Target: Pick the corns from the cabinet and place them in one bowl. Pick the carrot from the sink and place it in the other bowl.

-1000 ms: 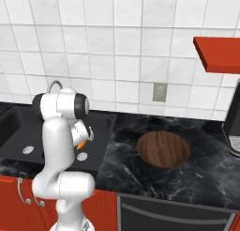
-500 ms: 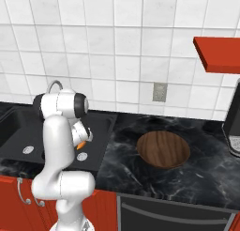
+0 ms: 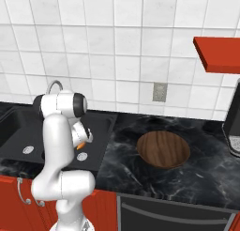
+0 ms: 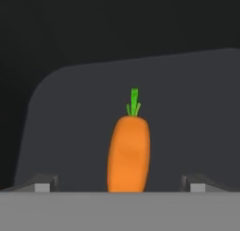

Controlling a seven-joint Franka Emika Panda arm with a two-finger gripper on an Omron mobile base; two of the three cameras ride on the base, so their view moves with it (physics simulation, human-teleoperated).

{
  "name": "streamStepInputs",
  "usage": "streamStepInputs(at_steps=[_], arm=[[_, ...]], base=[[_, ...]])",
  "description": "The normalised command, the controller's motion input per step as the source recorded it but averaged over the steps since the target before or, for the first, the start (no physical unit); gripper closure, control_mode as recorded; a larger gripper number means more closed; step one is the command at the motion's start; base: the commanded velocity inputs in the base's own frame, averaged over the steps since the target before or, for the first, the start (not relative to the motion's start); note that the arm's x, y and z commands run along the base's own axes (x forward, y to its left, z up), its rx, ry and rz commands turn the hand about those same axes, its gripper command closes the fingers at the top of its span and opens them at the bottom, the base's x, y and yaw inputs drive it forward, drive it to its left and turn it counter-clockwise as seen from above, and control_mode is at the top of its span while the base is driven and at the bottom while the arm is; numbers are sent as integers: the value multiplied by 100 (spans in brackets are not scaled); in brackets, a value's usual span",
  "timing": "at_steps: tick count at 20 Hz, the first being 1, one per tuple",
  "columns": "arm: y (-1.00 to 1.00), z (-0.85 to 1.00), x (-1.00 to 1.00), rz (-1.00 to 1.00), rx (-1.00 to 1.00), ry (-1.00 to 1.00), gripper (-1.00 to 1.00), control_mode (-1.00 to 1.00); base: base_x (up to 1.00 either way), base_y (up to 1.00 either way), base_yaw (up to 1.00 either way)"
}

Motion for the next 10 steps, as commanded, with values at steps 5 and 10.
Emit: streamStepInputs(at_steps=[5,10], arm=[[0,-16,19,0,0,2,-100,-100],[0,-7,28,0,0,0,-100,-100]], base=[[0,0,0],[0,0,0]])
